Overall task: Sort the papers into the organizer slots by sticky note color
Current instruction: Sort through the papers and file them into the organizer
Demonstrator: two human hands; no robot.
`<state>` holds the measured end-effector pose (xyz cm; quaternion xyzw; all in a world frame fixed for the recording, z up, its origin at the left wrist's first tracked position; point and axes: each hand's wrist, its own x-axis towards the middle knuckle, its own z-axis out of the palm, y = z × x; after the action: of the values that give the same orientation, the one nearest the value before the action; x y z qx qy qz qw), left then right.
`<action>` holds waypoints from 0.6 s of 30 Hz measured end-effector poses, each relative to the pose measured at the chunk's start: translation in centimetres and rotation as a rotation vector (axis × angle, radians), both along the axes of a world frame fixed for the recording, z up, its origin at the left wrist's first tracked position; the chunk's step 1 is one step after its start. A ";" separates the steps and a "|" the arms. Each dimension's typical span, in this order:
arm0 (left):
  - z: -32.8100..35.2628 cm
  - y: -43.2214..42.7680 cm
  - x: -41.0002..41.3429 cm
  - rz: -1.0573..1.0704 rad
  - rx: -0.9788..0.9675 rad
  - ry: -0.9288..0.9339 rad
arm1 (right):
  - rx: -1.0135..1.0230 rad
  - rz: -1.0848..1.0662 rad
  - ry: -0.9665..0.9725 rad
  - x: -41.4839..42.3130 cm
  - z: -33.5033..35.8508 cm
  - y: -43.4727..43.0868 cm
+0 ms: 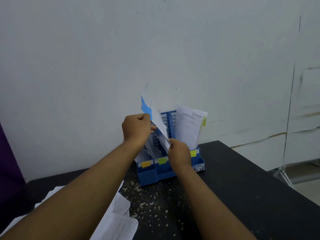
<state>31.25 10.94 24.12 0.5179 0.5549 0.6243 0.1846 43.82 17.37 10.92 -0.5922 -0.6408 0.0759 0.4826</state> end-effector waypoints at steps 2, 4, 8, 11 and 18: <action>-0.3 1.7 0.2 0.011 -0.007 0.037 | -0.014 0.000 0.012 0.2 -0.3 1.8; -0.6 3.1 0.5 -0.007 -0.010 0.041 | -0.048 0.001 0.009 0.2 -0.6 3.4; -0.8 4.8 1.1 -0.151 -0.085 0.023 | -0.125 0.011 -0.008 0.3 -0.9 6.0; -2.0 5.4 1.0 -0.236 -0.139 0.019 | -0.207 0.010 -0.042 0.5 -1.5 7.4; -5.4 5.0 -0.4 -0.211 -0.130 0.106 | -0.203 -0.020 -0.062 -0.6 -3.3 8.4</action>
<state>30.84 15.97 18.69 0.5924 0.5456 0.5362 0.2527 43.22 25.79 7.58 -0.6465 -0.6386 0.1171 0.4007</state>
